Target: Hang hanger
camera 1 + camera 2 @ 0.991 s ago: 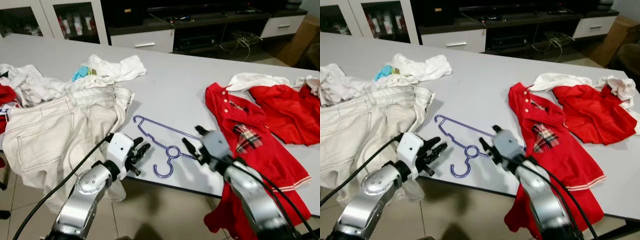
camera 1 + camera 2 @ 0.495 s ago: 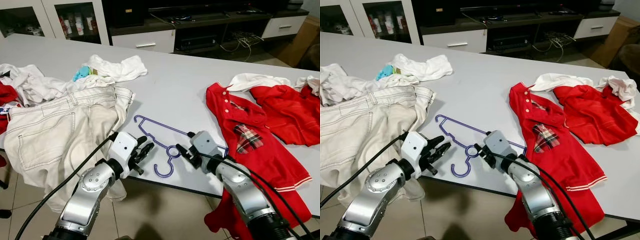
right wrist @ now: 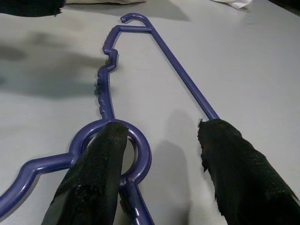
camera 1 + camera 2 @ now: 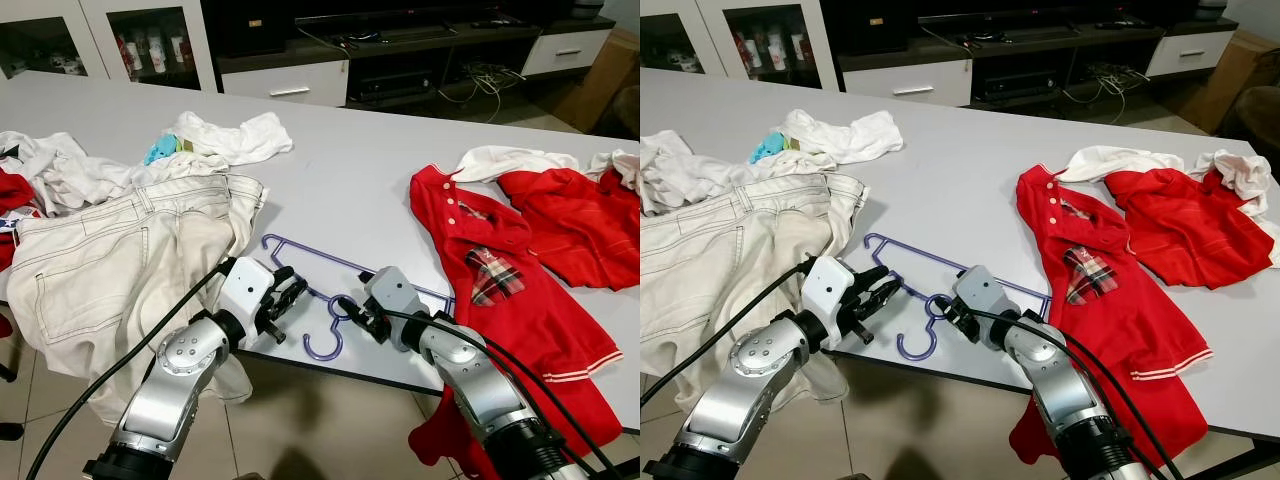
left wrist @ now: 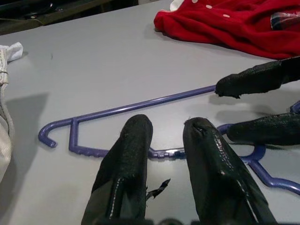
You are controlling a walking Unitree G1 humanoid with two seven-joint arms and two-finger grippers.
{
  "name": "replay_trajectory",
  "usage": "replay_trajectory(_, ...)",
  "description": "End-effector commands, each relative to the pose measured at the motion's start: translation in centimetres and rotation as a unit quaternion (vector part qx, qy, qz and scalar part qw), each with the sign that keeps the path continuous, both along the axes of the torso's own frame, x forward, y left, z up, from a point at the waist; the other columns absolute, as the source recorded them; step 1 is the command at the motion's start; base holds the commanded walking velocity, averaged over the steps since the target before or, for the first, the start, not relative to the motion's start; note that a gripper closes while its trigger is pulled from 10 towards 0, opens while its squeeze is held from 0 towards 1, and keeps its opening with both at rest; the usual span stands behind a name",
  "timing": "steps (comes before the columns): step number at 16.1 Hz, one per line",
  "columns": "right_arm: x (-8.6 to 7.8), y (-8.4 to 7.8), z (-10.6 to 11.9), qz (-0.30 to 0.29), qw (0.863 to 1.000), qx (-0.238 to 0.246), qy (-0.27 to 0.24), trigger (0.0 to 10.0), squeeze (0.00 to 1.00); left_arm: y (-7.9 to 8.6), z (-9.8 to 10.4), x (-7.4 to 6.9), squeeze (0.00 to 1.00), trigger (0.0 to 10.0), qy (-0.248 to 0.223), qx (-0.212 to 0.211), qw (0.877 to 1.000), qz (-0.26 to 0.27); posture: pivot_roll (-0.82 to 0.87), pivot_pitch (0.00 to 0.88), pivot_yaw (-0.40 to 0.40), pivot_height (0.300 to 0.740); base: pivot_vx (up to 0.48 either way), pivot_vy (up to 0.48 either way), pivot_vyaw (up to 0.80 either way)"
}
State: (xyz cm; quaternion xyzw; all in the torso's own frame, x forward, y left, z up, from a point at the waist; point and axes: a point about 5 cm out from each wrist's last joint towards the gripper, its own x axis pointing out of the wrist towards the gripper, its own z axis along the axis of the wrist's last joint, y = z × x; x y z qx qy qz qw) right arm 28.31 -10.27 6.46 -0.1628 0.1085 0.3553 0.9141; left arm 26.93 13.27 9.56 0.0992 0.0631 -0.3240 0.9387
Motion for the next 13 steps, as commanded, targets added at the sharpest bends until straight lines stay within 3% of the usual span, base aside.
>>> replay_trajectory(1, -0.4, -0.1, -0.5, 0.017, 1.0, -0.013, 0.022, 10.0, 0.0, 0.0, 0.3, 0.3, 0.0, 10.0, -0.009, 0.004, 1.0, -0.004, -0.06, 0.0, 0.034, 0.74, 0.0, 0.0, 0.0)
replay_trajectory(8, -1.4, -1.0, -0.3, 0.052, 0.998, -0.019, 0.043, 10.0, 0.0, -0.1, 0.2, 0.4, 0.0, 10.0, -0.008, 0.0, 1.0, -0.002, -0.06, 0.0, 0.03, 0.74, 0.0, 0.0, 0.0)
replay_trajectory(13, -0.7, -2.1, 2.4, 0.022, 0.999, 0.028, 0.018, 10.0, 0.0, -0.2, 0.3, 0.6, 0.0, 10.0, -0.011, -0.001, 1.0, -0.002, -0.07, 0.0, 0.034, 0.74, 0.0, 0.0, 0.0)
